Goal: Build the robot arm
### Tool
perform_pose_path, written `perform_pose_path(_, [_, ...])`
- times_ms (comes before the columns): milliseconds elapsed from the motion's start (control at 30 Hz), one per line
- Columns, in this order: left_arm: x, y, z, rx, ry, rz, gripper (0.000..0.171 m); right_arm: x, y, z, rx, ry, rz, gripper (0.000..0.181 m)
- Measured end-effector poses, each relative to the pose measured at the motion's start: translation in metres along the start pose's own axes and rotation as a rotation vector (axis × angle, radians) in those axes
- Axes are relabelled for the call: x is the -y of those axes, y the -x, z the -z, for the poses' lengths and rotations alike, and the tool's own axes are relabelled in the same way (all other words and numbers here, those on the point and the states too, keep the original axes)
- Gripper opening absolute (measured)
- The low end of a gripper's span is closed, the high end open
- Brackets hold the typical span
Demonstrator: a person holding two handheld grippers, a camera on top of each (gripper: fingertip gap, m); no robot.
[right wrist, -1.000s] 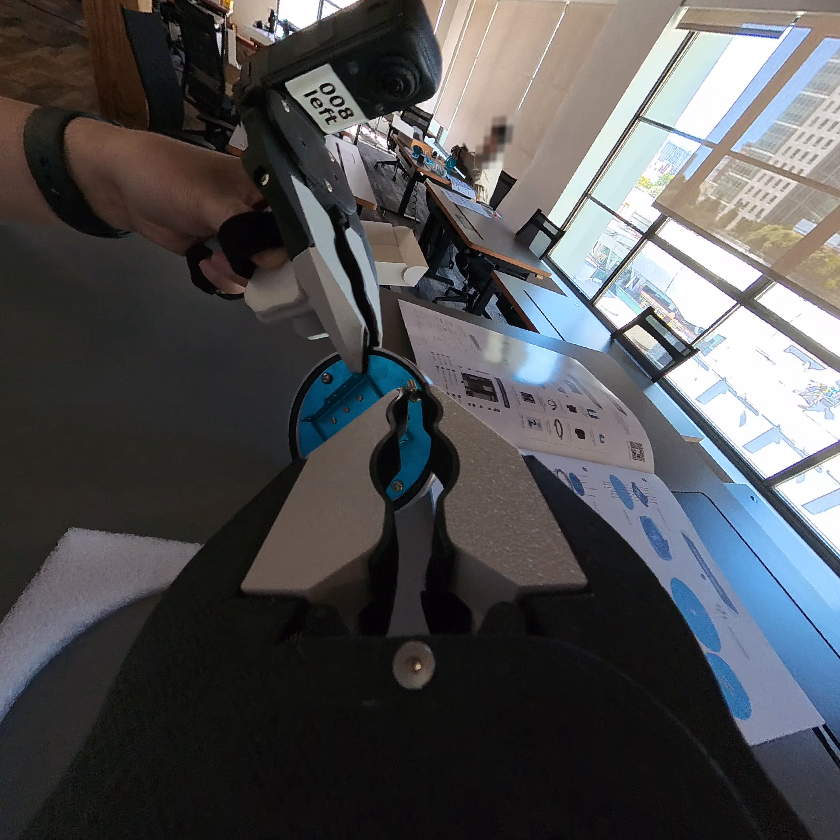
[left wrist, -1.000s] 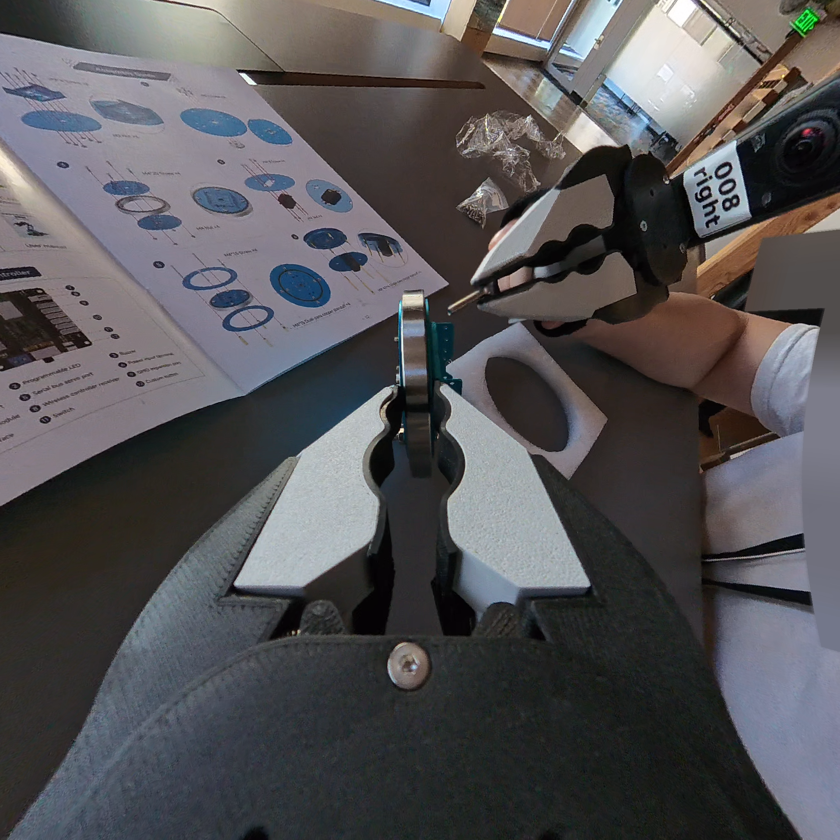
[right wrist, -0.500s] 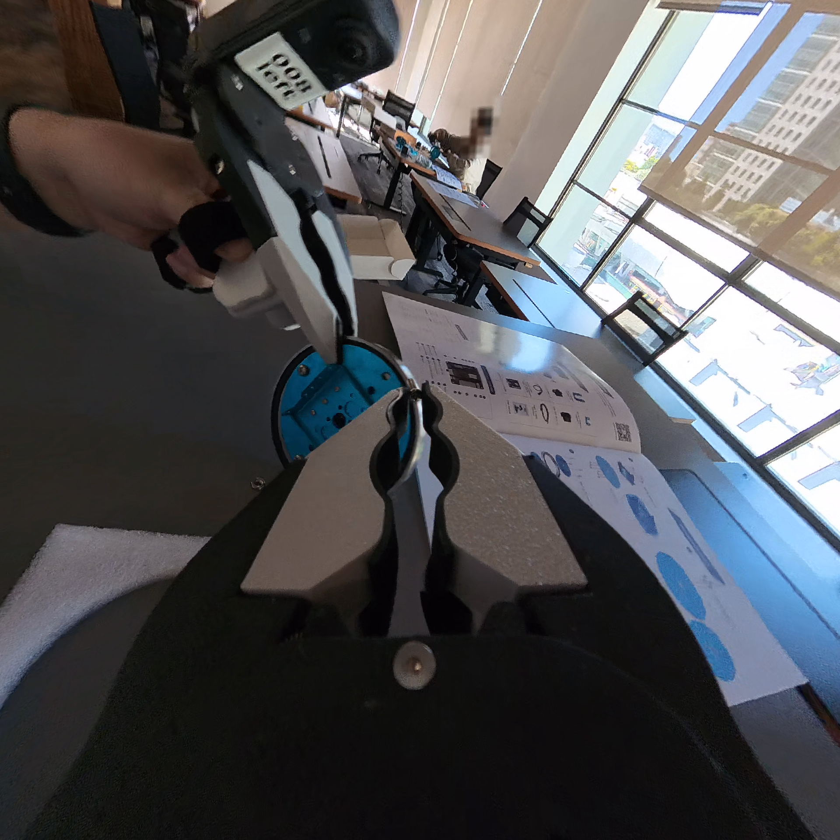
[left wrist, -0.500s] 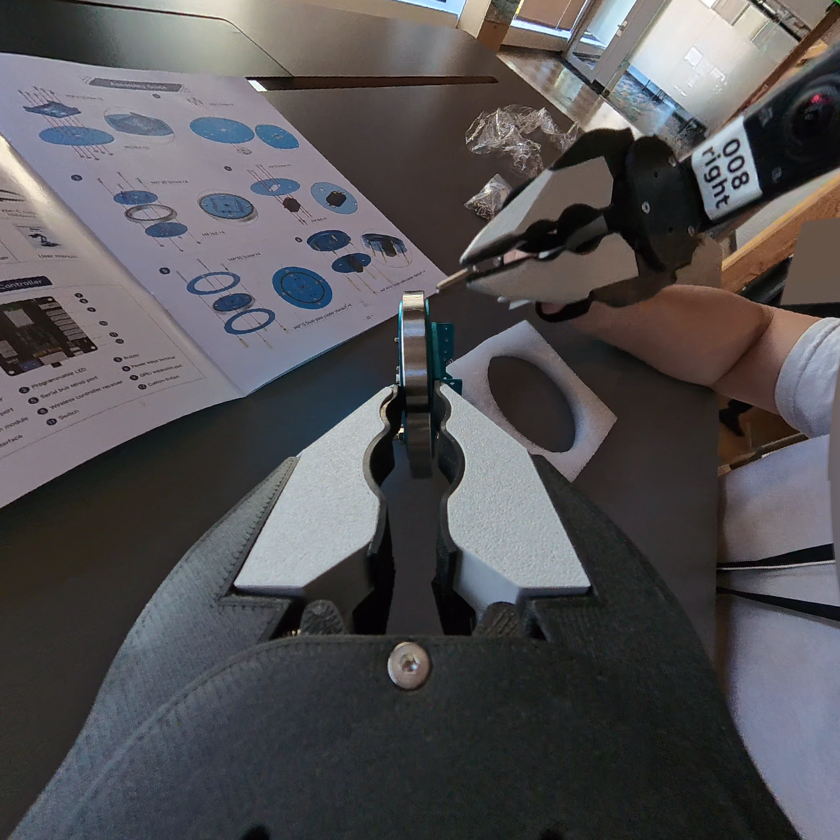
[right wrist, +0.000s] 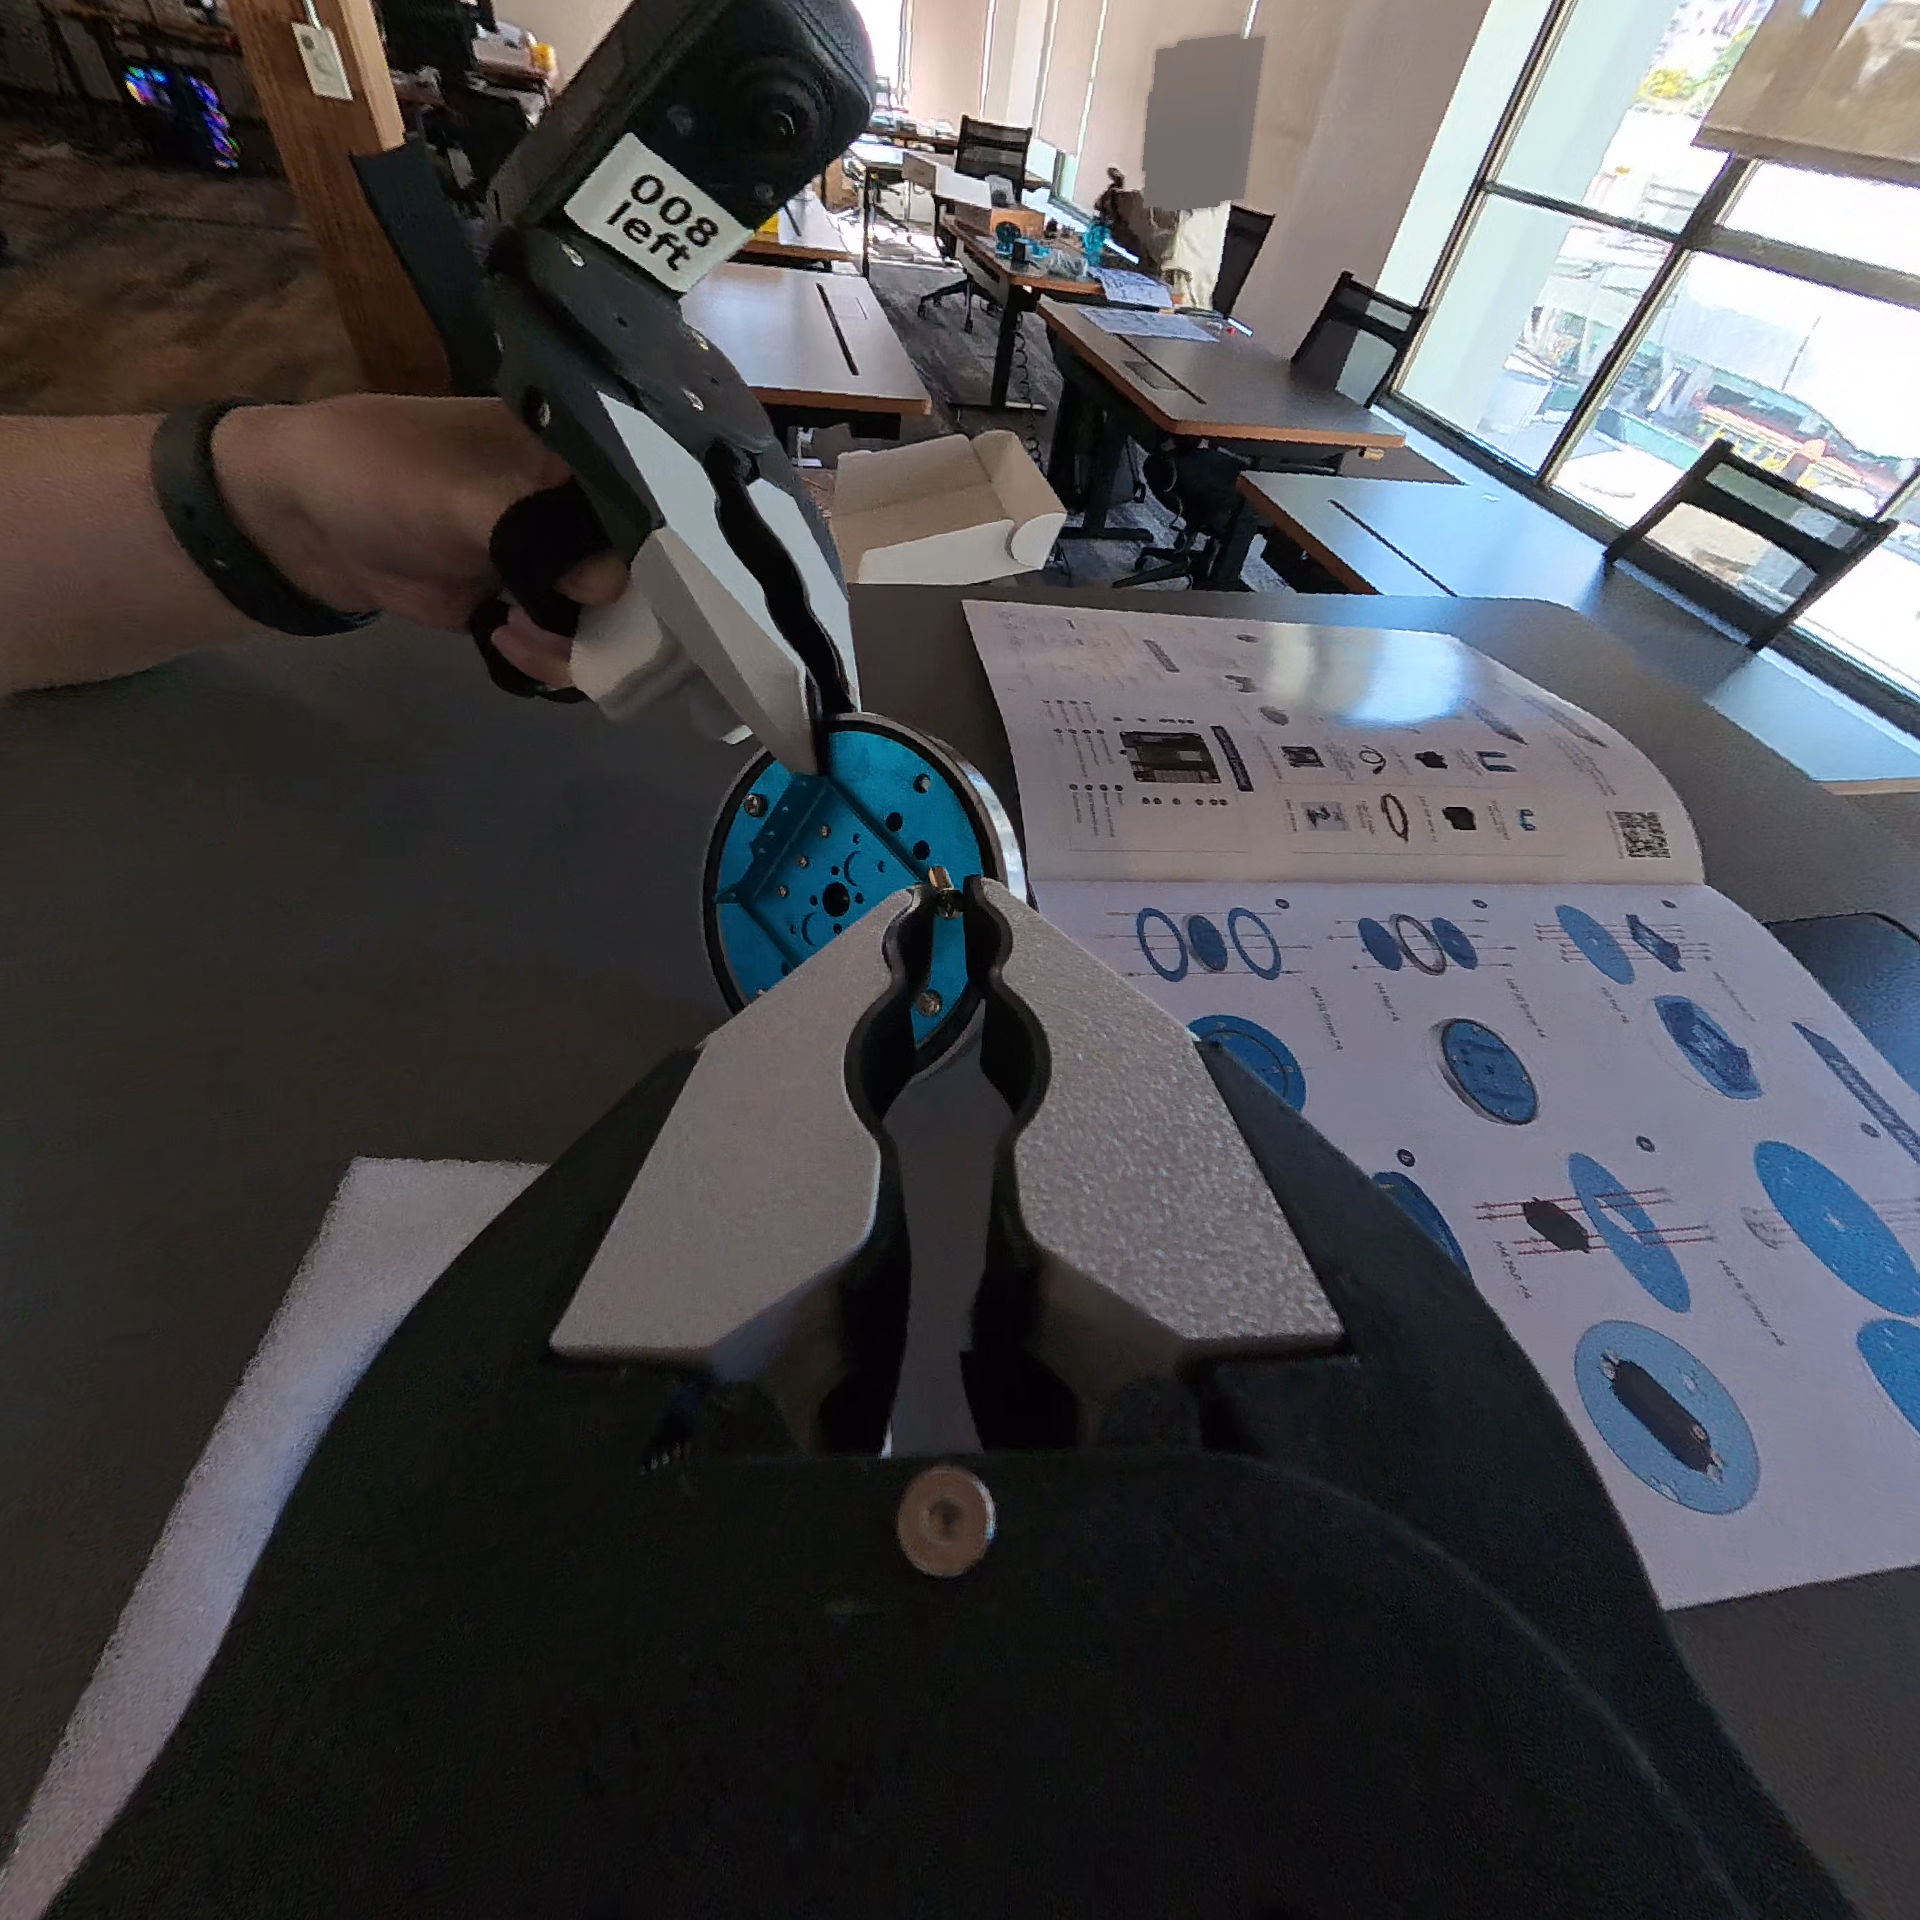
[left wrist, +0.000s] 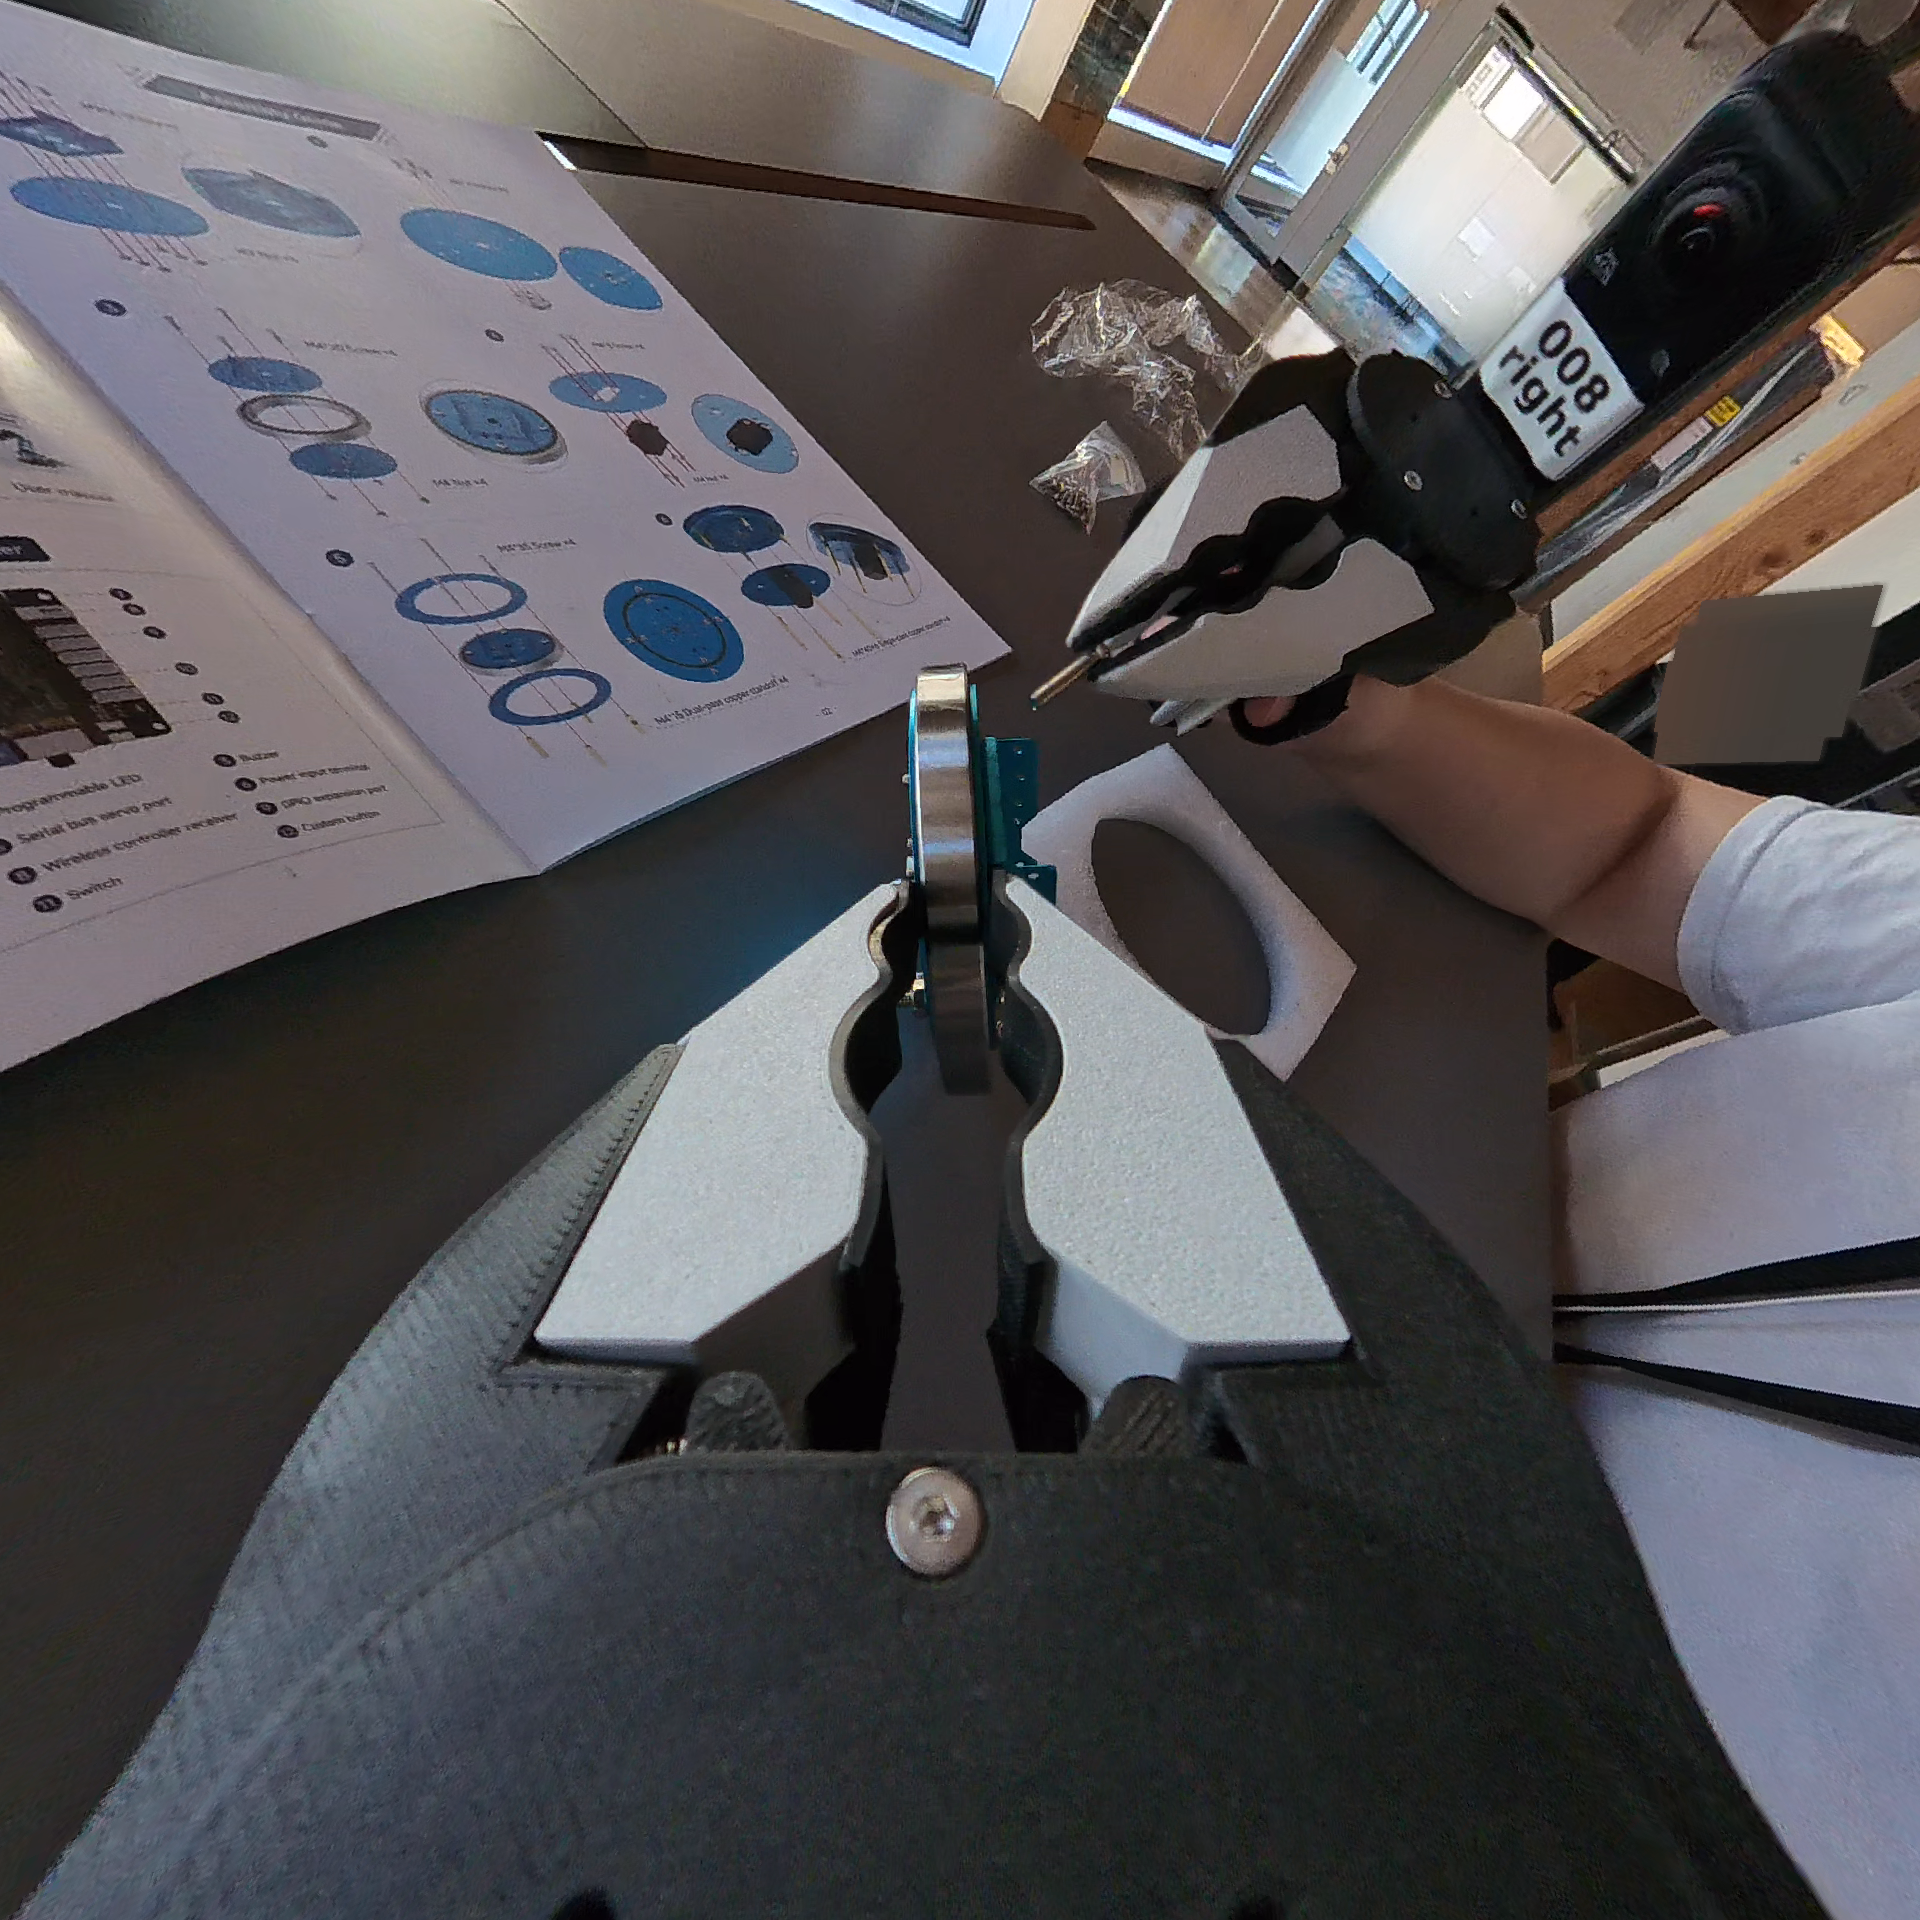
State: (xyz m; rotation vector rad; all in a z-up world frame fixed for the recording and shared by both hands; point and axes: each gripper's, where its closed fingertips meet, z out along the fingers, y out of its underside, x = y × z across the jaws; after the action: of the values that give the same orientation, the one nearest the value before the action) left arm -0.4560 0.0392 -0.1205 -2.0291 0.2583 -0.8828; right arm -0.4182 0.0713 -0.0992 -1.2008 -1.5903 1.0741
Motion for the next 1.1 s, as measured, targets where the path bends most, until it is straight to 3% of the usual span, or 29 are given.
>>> perform_pose_path(1100, [-0.003,-0.015,-0.003,0.039,0.045,-0.216,0.012,-0.013,0.024,-0.014,0.051,0.096,0.243,0.004])
